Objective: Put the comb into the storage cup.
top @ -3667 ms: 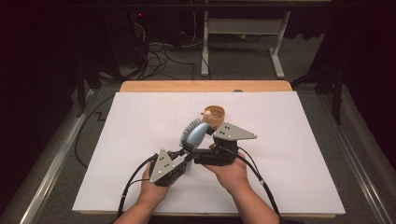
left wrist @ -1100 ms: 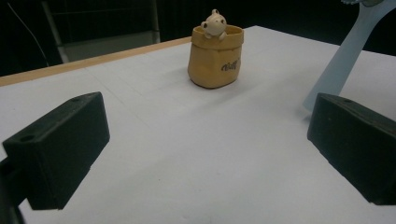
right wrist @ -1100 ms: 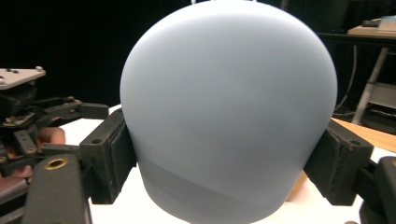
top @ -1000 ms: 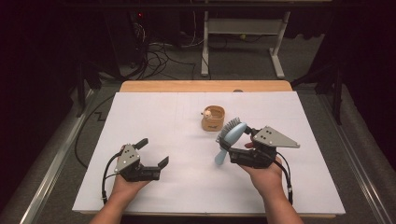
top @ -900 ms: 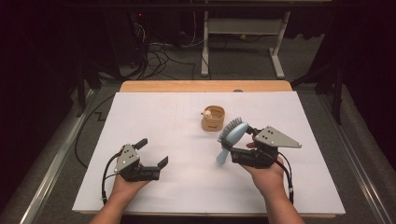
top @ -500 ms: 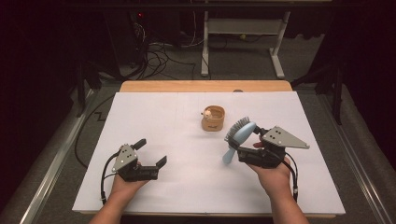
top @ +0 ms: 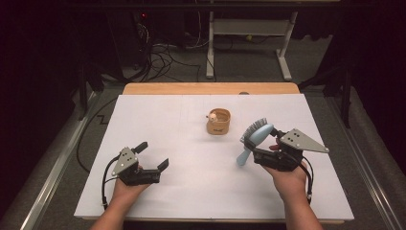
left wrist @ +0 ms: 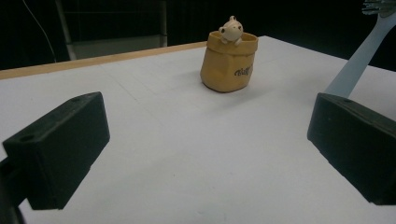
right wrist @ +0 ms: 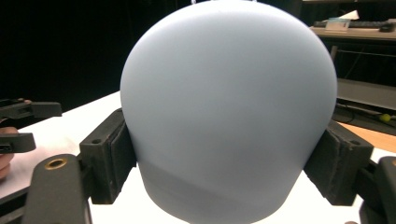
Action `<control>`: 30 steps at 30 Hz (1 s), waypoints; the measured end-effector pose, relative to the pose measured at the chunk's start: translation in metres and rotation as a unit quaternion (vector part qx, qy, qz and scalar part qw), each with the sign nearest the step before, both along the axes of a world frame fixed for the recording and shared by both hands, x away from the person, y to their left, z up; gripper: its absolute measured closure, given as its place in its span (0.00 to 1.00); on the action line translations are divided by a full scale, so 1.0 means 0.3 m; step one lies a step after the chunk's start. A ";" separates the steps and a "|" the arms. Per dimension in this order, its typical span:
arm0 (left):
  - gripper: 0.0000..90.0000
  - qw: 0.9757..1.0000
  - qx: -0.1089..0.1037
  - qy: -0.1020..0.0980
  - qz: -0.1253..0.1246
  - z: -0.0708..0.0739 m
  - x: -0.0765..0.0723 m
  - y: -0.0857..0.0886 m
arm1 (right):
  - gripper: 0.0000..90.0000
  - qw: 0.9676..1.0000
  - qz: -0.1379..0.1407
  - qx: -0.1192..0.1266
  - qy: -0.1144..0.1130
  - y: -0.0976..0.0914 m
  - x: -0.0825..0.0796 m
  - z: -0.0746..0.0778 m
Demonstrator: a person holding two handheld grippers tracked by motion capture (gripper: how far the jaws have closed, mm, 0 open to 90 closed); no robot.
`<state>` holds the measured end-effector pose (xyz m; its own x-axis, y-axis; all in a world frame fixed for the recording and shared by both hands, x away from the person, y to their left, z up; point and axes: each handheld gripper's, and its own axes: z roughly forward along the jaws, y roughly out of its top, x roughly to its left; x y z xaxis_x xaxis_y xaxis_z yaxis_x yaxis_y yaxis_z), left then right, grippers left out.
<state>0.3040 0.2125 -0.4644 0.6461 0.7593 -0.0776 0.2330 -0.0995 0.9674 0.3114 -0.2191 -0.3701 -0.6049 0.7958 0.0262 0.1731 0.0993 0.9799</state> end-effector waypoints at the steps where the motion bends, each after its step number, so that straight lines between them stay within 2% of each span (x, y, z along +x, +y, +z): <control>1: 0.00 1.000 0.001 0.000 0.000 0.000 0.000 0.002 | 0.23 1.000 -0.003 -0.001 0.001 -0.003 0.000 0.001; 5: 0.00 1.000 0.006 -0.005 0.002 -0.001 0.000 0.004 | 0.23 1.000 -0.006 0.001 0.001 -0.011 0.002 0.000; 10: 0.00 1.000 0.004 -0.011 0.000 0.000 -0.002 0.004 | 0.23 1.000 -0.012 -0.003 -0.001 -0.019 0.002 0.002; 15: 0.00 1.000 0.003 -0.008 -0.003 0.001 -0.001 0.005 | 0.23 1.000 -0.016 0.001 -0.002 -0.028 0.002 0.004; 17: 0.00 1.000 0.000 -0.013 -0.005 0.002 -0.003 0.005 | 0.23 1.000 -0.017 0.004 -0.005 -0.031 0.004 0.006; 21: 0.01 1.000 0.003 -0.022 -0.003 0.002 -0.004 0.004 | 0.23 1.000 -0.019 0.009 -0.008 -0.030 0.003 0.015; 30: 0.04 1.000 0.009 -0.025 -0.005 -0.001 -0.004 0.002 | 0.23 0.999 -0.021 0.016 -0.020 -0.015 0.018 0.038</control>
<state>0.3029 0.2130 -0.4646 0.6561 0.7540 -0.0323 0.1838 -0.1181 0.9759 0.3169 -0.2235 -0.3586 -0.5727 0.8193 0.0282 0.1375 0.0622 0.9885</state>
